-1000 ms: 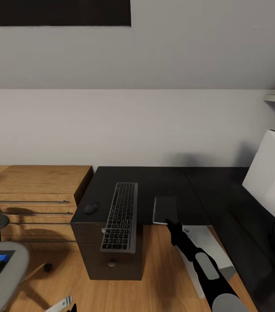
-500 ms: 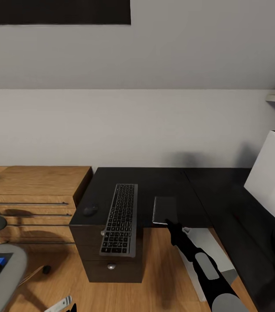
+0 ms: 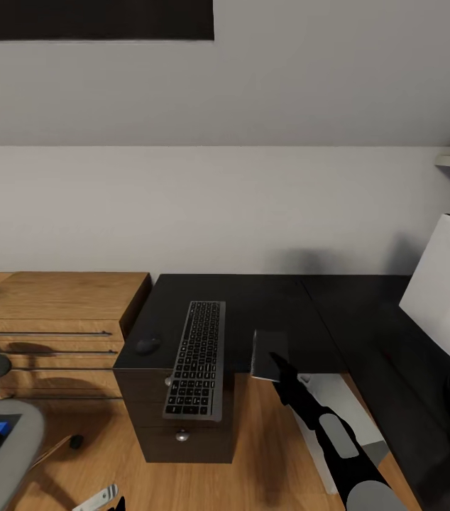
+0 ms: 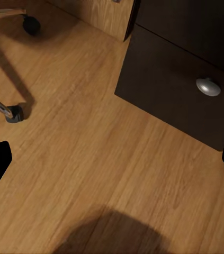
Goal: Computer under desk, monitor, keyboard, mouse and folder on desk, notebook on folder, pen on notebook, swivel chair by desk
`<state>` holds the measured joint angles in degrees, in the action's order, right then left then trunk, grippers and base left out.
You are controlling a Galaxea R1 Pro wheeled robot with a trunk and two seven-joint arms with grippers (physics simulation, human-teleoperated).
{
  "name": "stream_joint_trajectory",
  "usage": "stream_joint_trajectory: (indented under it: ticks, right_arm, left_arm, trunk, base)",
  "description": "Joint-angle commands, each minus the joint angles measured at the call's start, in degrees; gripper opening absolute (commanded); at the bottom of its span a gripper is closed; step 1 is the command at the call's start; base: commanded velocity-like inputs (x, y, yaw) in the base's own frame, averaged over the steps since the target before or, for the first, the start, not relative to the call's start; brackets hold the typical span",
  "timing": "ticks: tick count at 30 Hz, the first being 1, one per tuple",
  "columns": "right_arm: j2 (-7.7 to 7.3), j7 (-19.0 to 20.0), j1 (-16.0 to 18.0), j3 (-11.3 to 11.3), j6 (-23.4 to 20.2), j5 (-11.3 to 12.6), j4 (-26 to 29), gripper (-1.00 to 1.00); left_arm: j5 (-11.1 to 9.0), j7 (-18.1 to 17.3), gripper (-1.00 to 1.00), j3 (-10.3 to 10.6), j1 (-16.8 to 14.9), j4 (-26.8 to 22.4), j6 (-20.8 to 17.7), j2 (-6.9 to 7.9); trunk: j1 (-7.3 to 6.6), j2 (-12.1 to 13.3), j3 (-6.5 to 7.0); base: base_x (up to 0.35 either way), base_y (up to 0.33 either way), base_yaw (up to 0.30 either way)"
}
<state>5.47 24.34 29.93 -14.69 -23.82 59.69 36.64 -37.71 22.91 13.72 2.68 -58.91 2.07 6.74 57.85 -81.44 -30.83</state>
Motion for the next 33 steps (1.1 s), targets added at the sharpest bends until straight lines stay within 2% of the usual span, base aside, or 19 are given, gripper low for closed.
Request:
stream_joint_trajectory:
  ticks: [1,12,25,33]
  right_arm:
    - [0.07,0.02,0.04,-0.34,-0.53,0.33,0.01,1.0]
    - [-0.01,-0.14,0.04,-0.41,-0.53,0.27,0.01,1.0]
    - [-0.05,-0.3,0.04,-0.43,-0.34,0.18,-0.08,1.0]
    - [-0.07,-0.34,0.04,-0.38,-0.17,0.21,-2.6,1.0]
  left_arm:
    - [-0.55,0.37,1.0,0.28,-0.01,-0.09,0.22,0.06]
    - [-0.55,0.27,1.0,0.26,-0.01,0.0,0.22,0.1]
    - [-0.6,0.21,1.0,0.27,-0.02,0.0,0.22,0.11]
    - [-0.53,0.21,1.0,0.26,-0.02,0.0,0.22,0.11]
  trunk:
    - [0.0,-0.03,-0.05]
    - [0.0,-0.03,-0.05]
    - [0.0,-0.03,-0.05]
    - [0.0,-0.03,-0.05]
  base:
    - [0.0,0.0,0.0]
    - [-0.037,0.0,0.0]
    - [-0.308,0.0,0.0]
    - [-0.334,0.0,0.0]
